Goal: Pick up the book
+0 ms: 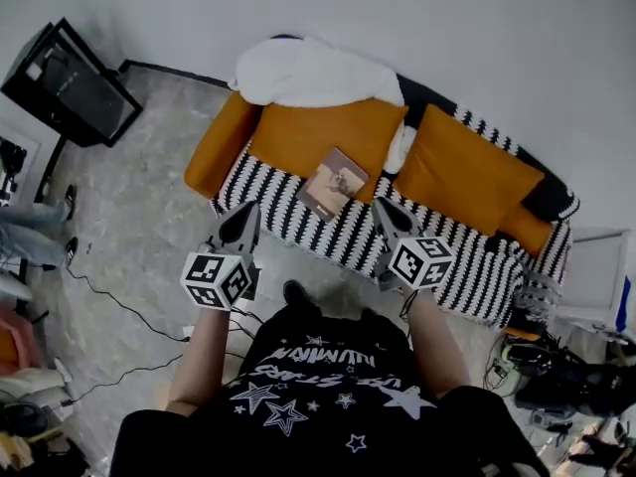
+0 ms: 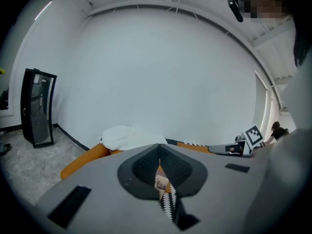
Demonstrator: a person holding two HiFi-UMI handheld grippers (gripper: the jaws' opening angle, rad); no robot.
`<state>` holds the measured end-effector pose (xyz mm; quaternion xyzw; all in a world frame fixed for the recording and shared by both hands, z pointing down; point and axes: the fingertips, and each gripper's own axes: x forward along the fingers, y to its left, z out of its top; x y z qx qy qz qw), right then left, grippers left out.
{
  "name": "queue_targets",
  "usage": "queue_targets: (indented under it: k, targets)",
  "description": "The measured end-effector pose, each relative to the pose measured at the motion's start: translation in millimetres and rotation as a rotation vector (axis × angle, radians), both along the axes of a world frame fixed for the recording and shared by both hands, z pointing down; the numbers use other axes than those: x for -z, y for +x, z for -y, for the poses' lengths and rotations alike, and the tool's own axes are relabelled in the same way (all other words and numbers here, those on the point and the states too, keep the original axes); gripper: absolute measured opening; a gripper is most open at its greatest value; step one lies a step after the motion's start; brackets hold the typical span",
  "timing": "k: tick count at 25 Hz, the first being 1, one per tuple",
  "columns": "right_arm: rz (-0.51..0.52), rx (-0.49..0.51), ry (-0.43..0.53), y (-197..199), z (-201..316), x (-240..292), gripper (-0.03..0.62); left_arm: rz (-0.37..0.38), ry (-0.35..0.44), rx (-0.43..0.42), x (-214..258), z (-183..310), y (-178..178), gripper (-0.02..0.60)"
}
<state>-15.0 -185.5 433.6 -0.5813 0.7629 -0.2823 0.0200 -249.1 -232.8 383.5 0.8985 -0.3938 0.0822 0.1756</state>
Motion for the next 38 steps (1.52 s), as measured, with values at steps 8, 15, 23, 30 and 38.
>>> queue_targets:
  k: [8, 15, 23, 30, 38]
  targets:
    - [-0.017, -0.14, -0.014, -14.2, 1.1, -4.6, 0.029, -0.016, -0.024, -0.123, -10.0, 27.1, -9.6, 0.009]
    - [-0.031, -0.189, -0.056, 1.3, -2.9, -9.0, 0.029, -0.033, -0.051, -0.141, -19.8, 39.5, -6.5, 0.009]
    - [0.009, -0.174, -0.065, 16.8, 42.3, -22.2, 0.029, -0.008, -0.093, -0.125, -29.8, 53.7, 11.2, 0.009]
    - [0.031, -0.149, -0.07, 42.4, 72.5, -29.9, 0.029, 0.023, -0.096, -0.124, -28.8, 80.5, 45.5, 0.009]
    - [0.054, -0.164, -0.097, 103.0, 95.0, -47.6, 0.029, 0.03, -0.099, -0.135, -29.2, 107.4, 107.8, 0.009]
